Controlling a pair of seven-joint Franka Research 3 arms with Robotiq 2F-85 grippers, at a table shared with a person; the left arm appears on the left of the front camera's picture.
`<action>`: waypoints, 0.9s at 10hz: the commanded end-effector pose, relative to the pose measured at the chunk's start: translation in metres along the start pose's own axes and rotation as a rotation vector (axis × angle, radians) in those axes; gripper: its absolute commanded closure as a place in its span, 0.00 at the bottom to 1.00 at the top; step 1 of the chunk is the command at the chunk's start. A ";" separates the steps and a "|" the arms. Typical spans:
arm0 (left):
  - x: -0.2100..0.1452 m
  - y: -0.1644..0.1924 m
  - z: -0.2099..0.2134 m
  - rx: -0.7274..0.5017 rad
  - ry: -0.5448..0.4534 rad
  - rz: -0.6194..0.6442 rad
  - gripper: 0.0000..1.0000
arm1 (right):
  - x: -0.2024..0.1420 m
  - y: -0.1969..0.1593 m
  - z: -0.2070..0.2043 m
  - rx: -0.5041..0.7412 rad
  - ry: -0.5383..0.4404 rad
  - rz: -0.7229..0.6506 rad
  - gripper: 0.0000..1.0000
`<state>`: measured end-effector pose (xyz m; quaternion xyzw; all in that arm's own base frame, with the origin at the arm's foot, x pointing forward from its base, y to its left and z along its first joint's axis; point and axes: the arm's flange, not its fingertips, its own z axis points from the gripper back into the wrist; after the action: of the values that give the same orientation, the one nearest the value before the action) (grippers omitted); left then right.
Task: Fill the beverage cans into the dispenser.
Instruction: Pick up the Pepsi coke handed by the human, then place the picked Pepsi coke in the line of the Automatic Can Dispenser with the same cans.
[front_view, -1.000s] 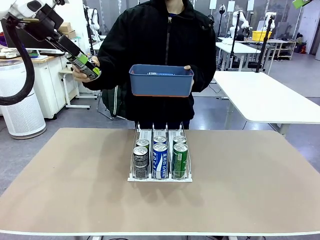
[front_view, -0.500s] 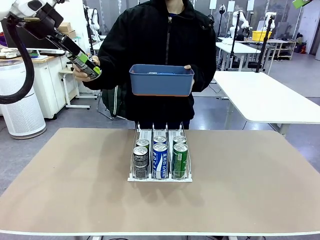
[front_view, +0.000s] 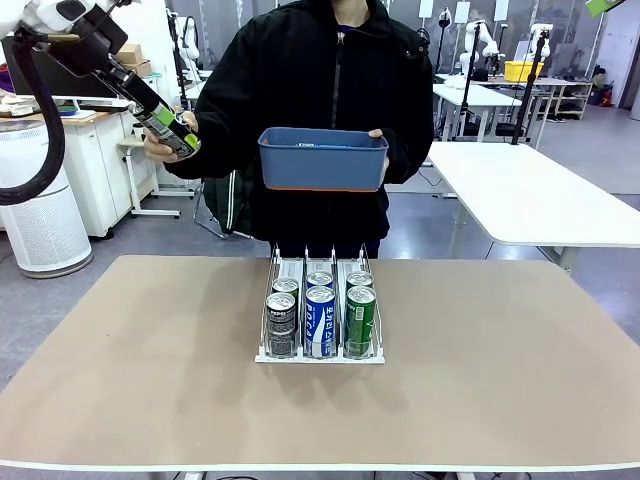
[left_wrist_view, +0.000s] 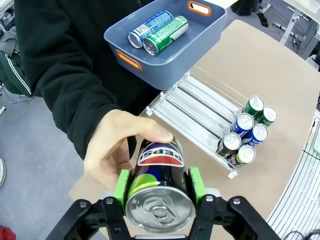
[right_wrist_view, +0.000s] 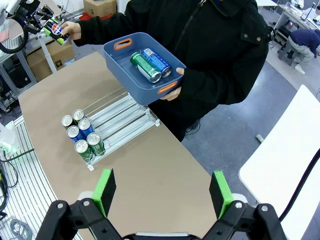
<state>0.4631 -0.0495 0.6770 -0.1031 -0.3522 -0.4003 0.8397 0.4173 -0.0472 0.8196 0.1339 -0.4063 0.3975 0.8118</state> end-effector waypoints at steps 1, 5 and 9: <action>-0.003 -0.004 0.004 -0.004 0.031 0.006 1.00 | 0.000 0.000 -0.001 -0.004 -0.002 -0.002 0.00; 0.000 0.000 0.000 0.000 0.000 0.000 1.00 | 0.000 0.000 -0.001 -0.004 -0.002 -0.002 0.00; 0.000 0.000 0.000 0.000 0.000 0.000 1.00 | 0.000 0.000 -0.001 -0.004 -0.002 -0.002 0.00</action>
<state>0.4635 -0.0501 0.6765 -0.1029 -0.3504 -0.4011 0.8401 0.4173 -0.0472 0.8196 0.1339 -0.4063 0.3975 0.8118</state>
